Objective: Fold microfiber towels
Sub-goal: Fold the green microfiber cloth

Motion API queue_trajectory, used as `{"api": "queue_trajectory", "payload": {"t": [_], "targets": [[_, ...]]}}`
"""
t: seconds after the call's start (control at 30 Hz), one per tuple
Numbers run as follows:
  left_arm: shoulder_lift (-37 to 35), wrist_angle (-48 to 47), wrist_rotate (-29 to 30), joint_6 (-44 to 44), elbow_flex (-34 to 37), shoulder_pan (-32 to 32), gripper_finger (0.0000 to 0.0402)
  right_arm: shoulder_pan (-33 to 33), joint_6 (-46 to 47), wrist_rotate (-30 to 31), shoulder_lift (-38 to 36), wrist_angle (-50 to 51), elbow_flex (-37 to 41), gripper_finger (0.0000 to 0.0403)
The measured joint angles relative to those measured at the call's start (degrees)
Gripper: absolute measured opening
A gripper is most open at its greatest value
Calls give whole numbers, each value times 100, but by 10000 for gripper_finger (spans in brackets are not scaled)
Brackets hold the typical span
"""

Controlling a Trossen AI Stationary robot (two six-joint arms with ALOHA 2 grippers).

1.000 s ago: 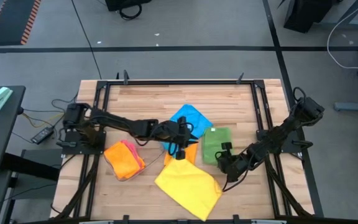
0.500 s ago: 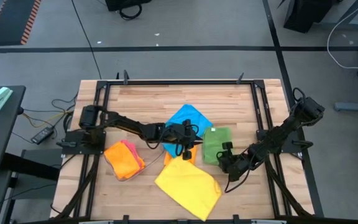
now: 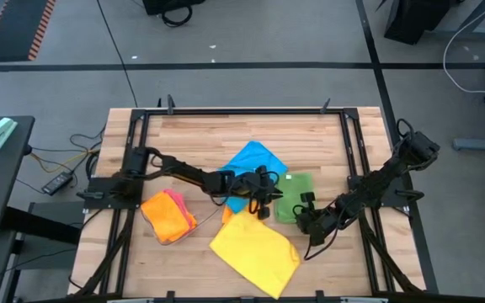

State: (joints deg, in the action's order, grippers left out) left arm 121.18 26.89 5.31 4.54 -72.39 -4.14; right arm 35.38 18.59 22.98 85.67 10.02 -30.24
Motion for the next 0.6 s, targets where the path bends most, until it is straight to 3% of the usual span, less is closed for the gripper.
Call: {"api": "queue_trajectory", "payload": {"t": [0.3, 0.43, 0.6], "targets": [[969, -98, -364, 231, -1002, -103, 49, -2, 31, -398, 4, -27, -111, 37], [1226, -793, -447, 236, -1371, -135, 50, 0, 41, -602, 6, -14, -219, 37], [1306, -1209, -949, 235, -1447, -187, 44, 0, 193, -682, 6, 14, -234, 37]]}}
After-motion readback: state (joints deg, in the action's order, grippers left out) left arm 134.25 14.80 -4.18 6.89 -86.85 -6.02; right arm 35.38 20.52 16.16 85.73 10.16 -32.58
